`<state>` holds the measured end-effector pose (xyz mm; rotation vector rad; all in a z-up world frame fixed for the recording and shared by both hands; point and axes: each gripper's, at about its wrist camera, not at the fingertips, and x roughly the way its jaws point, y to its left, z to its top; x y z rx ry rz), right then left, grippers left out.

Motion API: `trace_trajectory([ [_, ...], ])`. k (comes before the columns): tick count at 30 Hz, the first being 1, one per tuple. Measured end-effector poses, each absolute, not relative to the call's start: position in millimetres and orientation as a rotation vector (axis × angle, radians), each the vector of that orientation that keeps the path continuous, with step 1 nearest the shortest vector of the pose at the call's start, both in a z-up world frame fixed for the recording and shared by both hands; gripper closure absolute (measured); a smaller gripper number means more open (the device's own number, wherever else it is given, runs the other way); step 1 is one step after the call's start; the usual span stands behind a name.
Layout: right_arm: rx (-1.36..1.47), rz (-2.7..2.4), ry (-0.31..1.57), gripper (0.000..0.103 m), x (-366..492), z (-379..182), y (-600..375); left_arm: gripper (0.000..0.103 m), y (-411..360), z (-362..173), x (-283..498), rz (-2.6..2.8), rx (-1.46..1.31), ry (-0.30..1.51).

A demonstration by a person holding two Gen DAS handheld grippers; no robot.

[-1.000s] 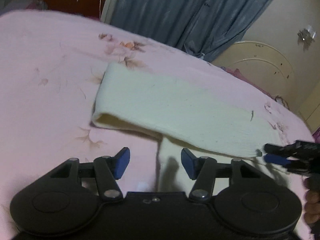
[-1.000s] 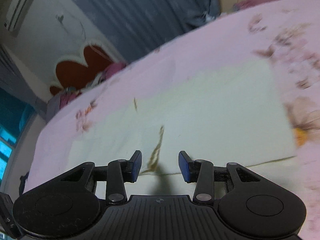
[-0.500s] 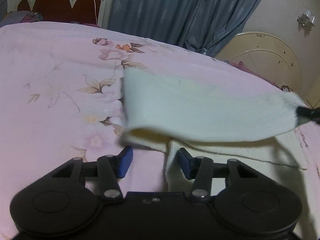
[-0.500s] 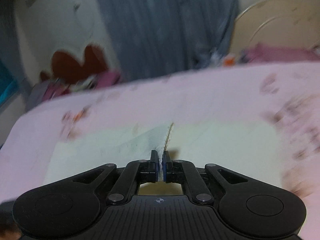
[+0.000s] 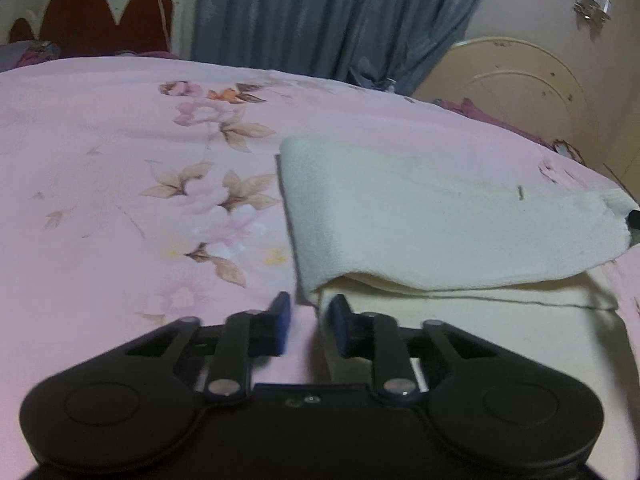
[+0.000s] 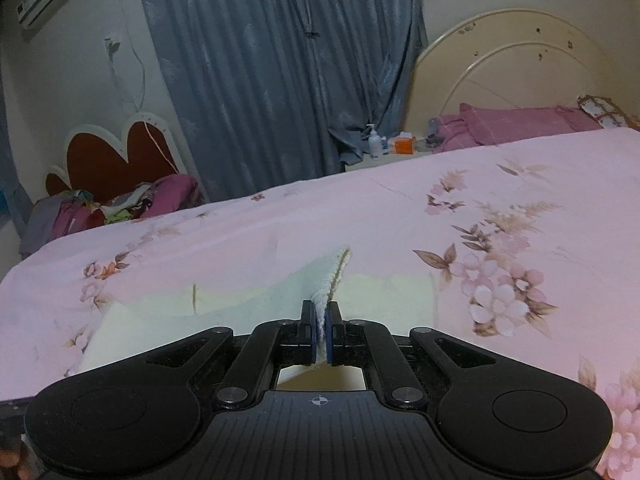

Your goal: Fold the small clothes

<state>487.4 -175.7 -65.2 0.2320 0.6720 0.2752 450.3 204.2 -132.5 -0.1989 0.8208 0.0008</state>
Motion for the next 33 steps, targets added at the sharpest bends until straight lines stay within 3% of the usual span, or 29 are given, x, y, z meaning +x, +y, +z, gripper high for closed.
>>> trace_trajectory([
  [3, 0.234, 0.265, 0.661, 0.100, 481, -61, -184, 0.094, 199, -133, 451, -0.009, -0.181, 0.827],
  [29, 0.214, 0.179, 0.845, 0.100, 477, -130, -207, 0.093, 201, -132, 456, -0.052, -0.153, 0.858],
  [30, 0.201, 0.168, 0.850, 0.100, 477, -130, -206, 0.086, 202, -129, 455, -0.069, -0.148, 0.870],
  [31, 0.190, 0.145, 0.844, 0.099, 477, -127, -206, 0.071, 203, -123, 452, -0.089, -0.144, 0.874],
  [33, 0.128, 0.044, 0.794, 0.099, 472, -112, -203, 0.057, 201, -103, 440, -0.079, -0.109, 0.777],
])
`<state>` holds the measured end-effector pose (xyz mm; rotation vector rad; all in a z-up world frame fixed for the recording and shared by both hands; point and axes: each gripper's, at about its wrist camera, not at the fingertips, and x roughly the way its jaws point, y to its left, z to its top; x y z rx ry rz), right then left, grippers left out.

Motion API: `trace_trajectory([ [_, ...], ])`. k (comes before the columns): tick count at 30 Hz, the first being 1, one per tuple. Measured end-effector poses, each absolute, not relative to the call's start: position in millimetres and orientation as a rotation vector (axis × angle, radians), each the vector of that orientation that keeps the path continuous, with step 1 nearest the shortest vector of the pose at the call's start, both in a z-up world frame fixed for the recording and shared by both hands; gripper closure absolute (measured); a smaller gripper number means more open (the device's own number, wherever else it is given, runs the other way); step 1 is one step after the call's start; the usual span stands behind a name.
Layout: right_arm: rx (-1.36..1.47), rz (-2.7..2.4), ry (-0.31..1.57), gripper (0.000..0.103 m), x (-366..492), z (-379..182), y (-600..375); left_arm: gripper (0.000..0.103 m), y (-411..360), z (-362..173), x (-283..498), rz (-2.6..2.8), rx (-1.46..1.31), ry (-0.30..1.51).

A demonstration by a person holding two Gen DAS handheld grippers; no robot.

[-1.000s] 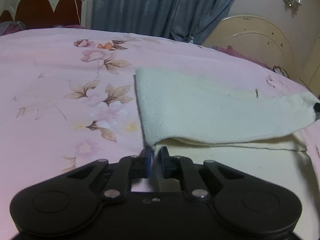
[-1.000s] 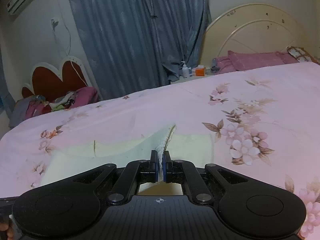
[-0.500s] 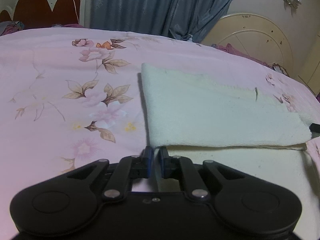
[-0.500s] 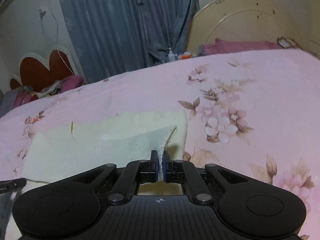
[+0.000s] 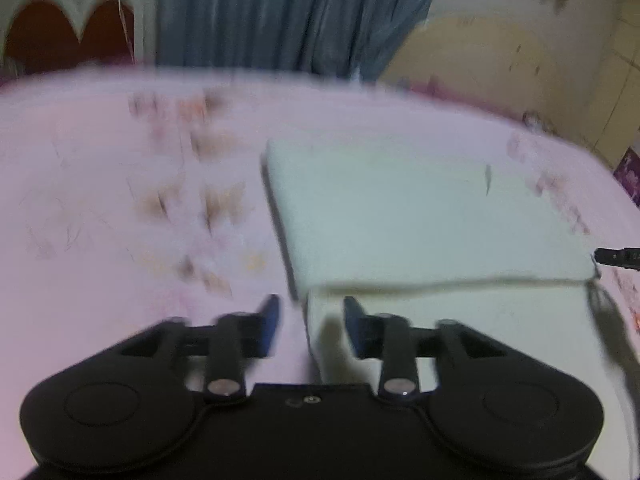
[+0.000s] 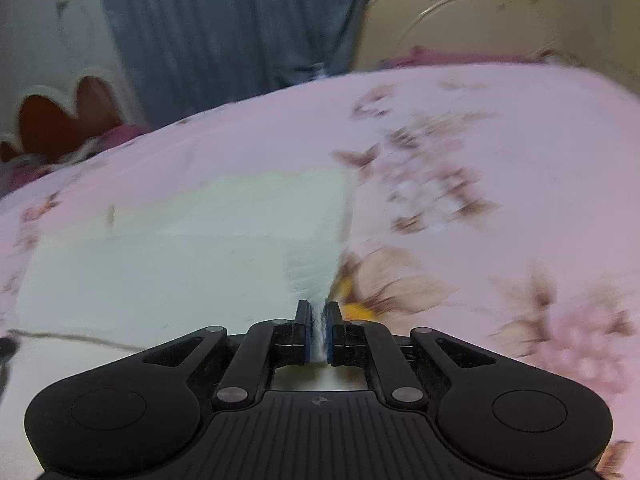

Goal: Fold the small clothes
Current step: 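Release the folded side and open both grippers above the sweater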

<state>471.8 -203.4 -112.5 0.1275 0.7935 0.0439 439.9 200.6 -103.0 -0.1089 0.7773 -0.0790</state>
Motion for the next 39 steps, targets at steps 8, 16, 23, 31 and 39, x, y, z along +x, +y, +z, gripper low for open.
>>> trace_trajectory([
  [8, 0.120, 0.239, 0.846, 0.098, 478, -126, -149, 0.054, 151, -130, 476, -0.174, -0.104, 0.813],
  [16, 0.193, 0.091, 0.806, 0.098, 504, -117, -197, 0.046, 169, -122, 498, -0.222, -0.132, 0.741],
  [23, 0.127, 0.160, 0.847, 0.098, 549, -133, -173, 0.045, 198, -140, 582, -0.146, -0.135, 0.749],
  [31, 0.109, 0.104, 0.799, 0.098, 542, -124, -160, 0.036, 177, -122, 546, -0.197, -0.173, 0.686],
  [39, 0.065, 0.431, 0.809, 0.074, 533, -128, -63, 0.042, 116, -135, 526, -0.200, -0.078, 0.726],
])
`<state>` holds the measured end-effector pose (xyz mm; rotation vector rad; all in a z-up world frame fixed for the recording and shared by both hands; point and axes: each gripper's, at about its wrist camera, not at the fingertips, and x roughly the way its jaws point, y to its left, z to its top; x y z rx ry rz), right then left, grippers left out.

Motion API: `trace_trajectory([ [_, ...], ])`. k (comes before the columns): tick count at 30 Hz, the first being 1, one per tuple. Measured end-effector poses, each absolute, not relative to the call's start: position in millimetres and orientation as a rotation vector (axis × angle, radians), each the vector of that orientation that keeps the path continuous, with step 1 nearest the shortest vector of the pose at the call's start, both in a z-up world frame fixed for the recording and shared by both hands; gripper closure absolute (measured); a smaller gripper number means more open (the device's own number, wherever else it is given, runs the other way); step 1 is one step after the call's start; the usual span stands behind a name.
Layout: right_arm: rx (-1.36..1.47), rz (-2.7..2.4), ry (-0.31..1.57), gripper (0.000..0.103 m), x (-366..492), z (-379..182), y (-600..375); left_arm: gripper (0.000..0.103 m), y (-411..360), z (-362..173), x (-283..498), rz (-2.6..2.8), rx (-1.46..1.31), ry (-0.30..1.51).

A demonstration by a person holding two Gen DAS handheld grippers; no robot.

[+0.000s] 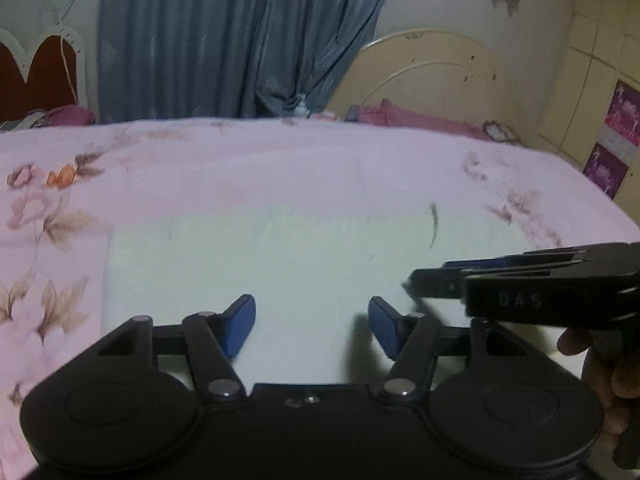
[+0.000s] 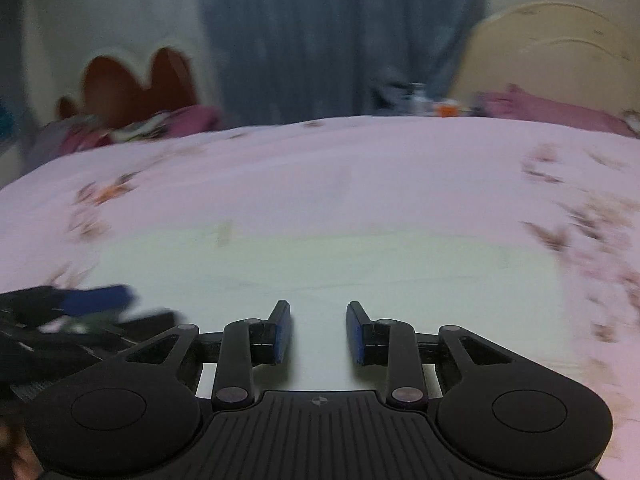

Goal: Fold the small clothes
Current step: 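Release the folded side and open both grippers above the sweater, then move both grippers to the hem edge of the narrow folded sweater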

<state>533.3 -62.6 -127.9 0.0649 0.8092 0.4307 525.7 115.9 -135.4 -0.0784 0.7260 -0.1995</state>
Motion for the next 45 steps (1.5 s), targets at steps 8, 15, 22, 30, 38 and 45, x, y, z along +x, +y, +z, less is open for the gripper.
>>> trace_trajectory([
  [8, 0.012, 0.152, 0.828, 0.074, 529, -139, -145, 0.043, 176, -139, 497, -0.119, -0.013, 0.727],
  [15, 0.060, 0.133, 0.782, 0.074, 503, -114, -172, 0.043, 175, -118, 473, -0.076, -0.112, 0.670],
  [22, -0.005, 0.334, 0.811, 0.074, 472, -120, -105, 0.042, 126, -129, 475, -0.202, 0.039, 0.717],
  [30, 0.074, 0.085, 0.859, 0.074, 483, -135, -186, 0.044, 144, -139, 470, -0.193, 0.033, 0.723],
  [38, 0.106, 0.109, 0.823, 0.073, 453, -112, -187, 0.010, 141, -125, 443, -0.118, 0.072, 0.718],
  [45, 0.181, 0.181, 0.820, 0.046, 411, -102, -194, 0.014, 148, -116, 396, -0.064, 0.089, 0.747],
])
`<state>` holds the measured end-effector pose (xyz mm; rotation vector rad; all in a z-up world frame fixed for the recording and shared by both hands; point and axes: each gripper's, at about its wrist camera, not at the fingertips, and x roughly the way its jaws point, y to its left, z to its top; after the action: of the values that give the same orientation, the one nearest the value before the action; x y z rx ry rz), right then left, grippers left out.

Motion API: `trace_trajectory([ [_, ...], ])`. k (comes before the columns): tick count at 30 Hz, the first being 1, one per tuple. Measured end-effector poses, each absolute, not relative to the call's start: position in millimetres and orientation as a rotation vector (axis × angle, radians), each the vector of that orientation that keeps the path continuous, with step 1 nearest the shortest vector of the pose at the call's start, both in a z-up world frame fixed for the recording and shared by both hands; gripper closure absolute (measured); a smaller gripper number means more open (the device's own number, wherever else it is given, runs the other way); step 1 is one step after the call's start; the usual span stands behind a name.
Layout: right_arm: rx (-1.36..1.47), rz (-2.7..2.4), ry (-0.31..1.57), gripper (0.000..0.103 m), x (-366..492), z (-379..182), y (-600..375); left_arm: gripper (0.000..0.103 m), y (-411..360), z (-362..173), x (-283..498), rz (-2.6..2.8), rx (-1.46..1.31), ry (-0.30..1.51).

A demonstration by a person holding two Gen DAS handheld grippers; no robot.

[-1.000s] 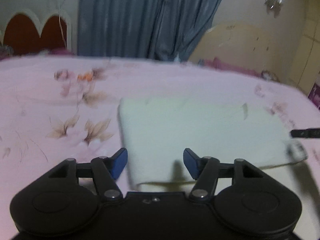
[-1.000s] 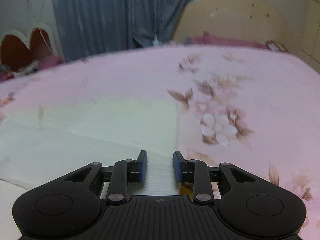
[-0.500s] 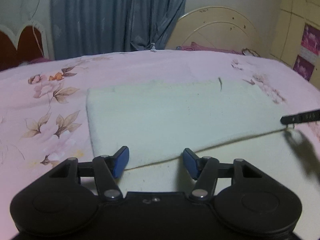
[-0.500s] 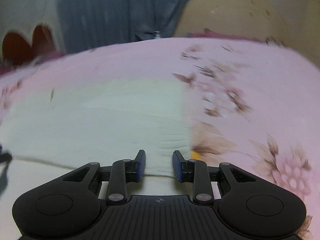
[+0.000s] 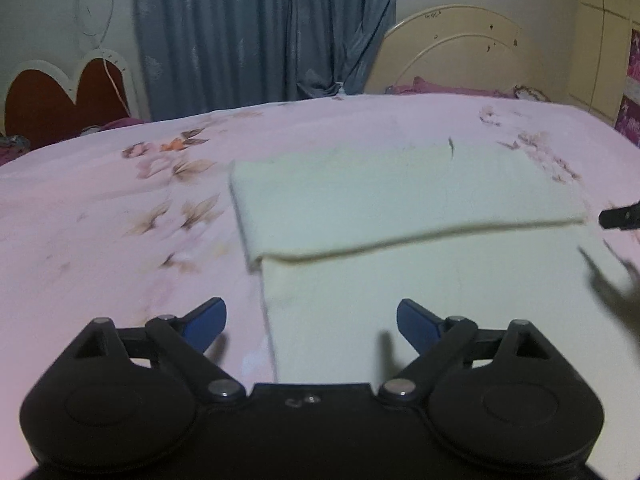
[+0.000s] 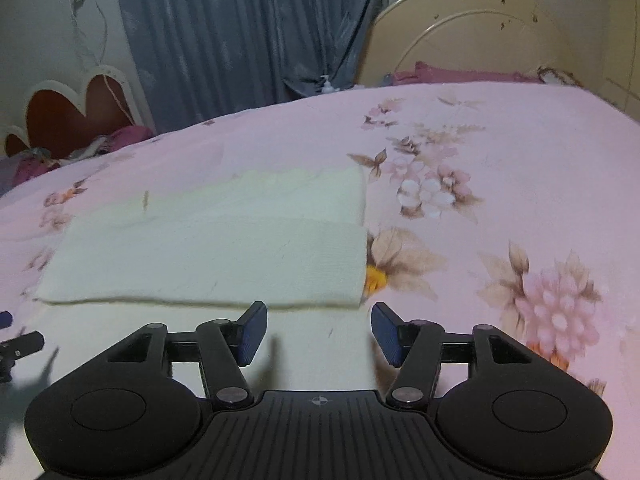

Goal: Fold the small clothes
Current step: 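Move both grippers to the hem edge of the narrow folded sweater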

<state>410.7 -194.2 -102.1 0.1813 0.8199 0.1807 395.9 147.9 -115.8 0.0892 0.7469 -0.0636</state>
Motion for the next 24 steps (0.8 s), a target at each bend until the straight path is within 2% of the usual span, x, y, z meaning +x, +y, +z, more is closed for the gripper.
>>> trace_trajectory([
  [5, 0.242, 0.234, 0.820, 0.046, 366, -96, -210, 0.021, 144, -113, 354, -0.045, 0.098, 0.770],
  [15, 0.249, 0.268, 0.798, 0.046, 261, -80, -251, 0.022, 126, -101, 262, -0.022, 0.107, 0.742],
  [19, 0.250, 0.288, 0.803, 0.046, 220, -78, -263, 0.032, 126, -102, 222, -0.038, 0.057, 0.764],
  [21, 0.271, 0.305, 0.823, 0.050, 202, -82, -269, 0.035, 133, -108, 203, -0.049, 0.003, 0.793],
  [22, 0.292, 0.318, 0.838, 0.057, 193, -86, -272, 0.039, 136, -112, 194, -0.050, -0.022, 0.803],
  [24, 0.328, 0.329, 0.861, 0.058, 177, -93, -279, 0.044, 144, -118, 180, -0.056, -0.082, 0.827],
])
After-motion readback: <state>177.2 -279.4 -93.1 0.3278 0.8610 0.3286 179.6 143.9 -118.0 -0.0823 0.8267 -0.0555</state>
